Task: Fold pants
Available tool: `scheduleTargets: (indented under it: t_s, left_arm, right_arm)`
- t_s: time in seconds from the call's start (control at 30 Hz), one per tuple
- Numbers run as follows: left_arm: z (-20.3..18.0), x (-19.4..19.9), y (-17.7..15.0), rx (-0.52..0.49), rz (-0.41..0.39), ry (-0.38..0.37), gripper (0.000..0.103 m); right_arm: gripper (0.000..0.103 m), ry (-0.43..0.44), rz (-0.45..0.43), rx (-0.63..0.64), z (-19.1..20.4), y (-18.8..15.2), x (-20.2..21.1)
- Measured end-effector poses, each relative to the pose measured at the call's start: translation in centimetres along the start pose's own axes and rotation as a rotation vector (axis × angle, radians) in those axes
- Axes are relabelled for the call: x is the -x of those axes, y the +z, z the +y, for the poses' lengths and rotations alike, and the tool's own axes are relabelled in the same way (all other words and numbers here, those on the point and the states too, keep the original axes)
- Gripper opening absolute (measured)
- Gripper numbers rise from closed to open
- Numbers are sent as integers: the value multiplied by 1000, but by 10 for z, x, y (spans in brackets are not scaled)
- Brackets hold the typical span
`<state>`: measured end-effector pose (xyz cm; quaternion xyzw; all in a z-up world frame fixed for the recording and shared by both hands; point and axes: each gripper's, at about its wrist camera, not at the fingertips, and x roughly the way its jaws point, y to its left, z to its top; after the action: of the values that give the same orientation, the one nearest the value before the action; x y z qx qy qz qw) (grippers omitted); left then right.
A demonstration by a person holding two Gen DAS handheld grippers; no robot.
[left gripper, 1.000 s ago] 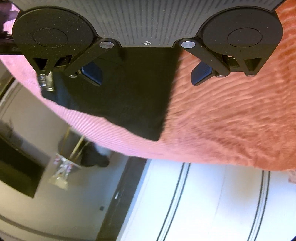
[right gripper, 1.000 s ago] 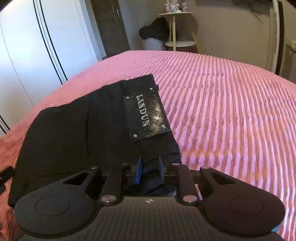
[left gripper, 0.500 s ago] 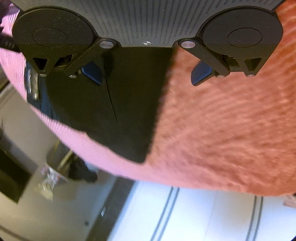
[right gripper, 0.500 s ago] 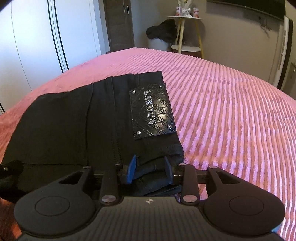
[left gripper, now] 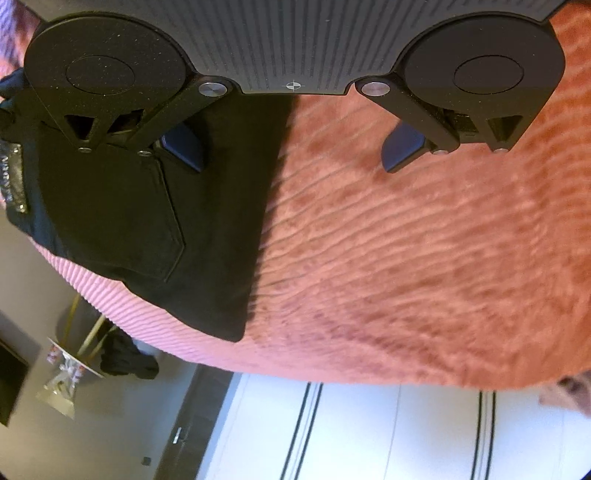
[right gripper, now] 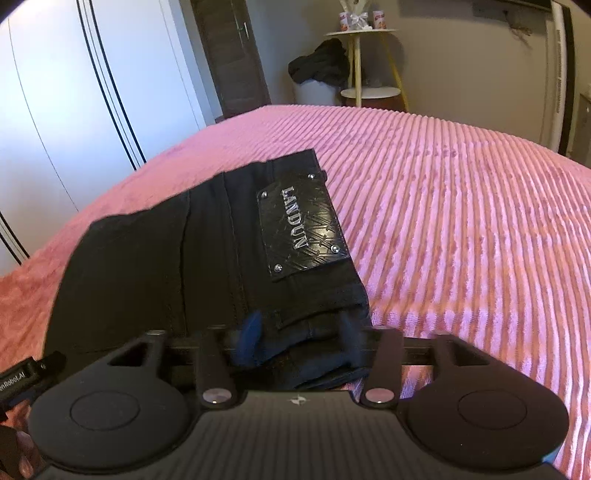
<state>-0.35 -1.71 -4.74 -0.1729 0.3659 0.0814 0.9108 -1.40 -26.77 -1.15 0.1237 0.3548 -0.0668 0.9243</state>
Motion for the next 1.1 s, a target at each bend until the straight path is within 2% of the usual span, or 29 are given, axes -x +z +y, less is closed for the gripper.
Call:
scheduleTargets:
  t_s: [0.03,0.13,0.27,0.33,0.4,0.47,0.57,0.67,0.83,0.97,1.1]
  left_arm:
    - [0,2,0,1,5,1,103]
    - [-5,13,-2,-41,-2,25,103]
    - [-16,34,-7,-111,-9,51,103]
    - [-20,45,-9,-138,2,52,103]
    - [-22,54,-12,-152,21,46,103]
    - [-24,61,-16,-178,52,46,103]
    - [-27,71,-25,-198,90,10,103]
    - [-29,79,-31,-212,100,-9,103]
    - [-31,88,-34,-236,81,0,103]
    - [-31,87,-34,-240,91,5,103]
    - [-31,86,-36,-251,97,11,103]
  right_arm:
    - [99,-21,-13,-6,-1,0,5]
    - [99,0,-26,-61,-6,0,19]
    - [99,-37,33,-85,-4,-4,33]
    - [99,-75,53,-42,4,-8,41]
    - [99,-57,70,9,14,-14,49]
    - [99,-35,56,121,31,-22,60]
    - [99,-12,57,227,47,-28,71]
    - [99,21,102,240,49,-33,72]
    - [99,0,192,318,62,-41,60]
    - [99,1,179,401,74,-51,65]
    - [99,7,178,403,74,-52,63]
